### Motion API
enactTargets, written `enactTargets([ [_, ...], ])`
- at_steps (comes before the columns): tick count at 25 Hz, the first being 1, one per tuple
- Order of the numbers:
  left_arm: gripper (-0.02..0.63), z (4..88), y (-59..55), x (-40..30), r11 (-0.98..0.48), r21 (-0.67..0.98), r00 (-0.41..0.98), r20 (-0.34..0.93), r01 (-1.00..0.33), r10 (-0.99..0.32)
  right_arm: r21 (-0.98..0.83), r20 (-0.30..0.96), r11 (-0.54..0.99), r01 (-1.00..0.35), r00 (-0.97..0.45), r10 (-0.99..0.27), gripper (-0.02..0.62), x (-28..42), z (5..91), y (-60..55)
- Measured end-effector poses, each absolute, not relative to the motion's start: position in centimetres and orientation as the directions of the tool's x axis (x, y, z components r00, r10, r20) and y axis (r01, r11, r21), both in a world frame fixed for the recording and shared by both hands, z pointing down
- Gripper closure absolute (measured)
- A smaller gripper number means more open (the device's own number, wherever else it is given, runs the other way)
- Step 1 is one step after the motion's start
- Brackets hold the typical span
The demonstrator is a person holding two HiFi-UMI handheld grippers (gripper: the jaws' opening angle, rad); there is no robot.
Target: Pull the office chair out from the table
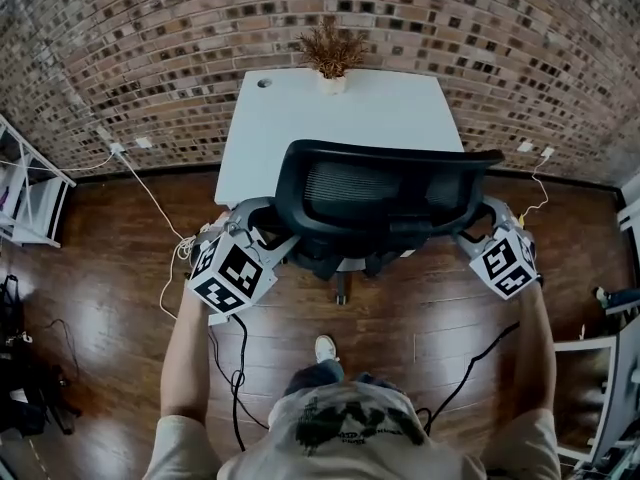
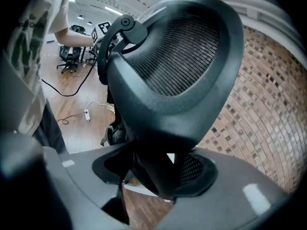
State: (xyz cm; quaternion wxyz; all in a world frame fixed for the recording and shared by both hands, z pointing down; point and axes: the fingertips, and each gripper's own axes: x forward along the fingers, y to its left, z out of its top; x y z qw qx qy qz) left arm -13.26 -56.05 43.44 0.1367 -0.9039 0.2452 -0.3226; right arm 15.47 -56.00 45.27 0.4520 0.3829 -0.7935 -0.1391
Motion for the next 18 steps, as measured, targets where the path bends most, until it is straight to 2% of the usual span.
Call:
enactTargets([
  [18,0.391,43.3,-45.5,-14.4,-0.847,-0.380,0.656,0.539,-0.371,-0.529,0.582,0.583,0.654,-0.484,-0.313,-0.750,0.330,14.0,45.2,-44.6],
])
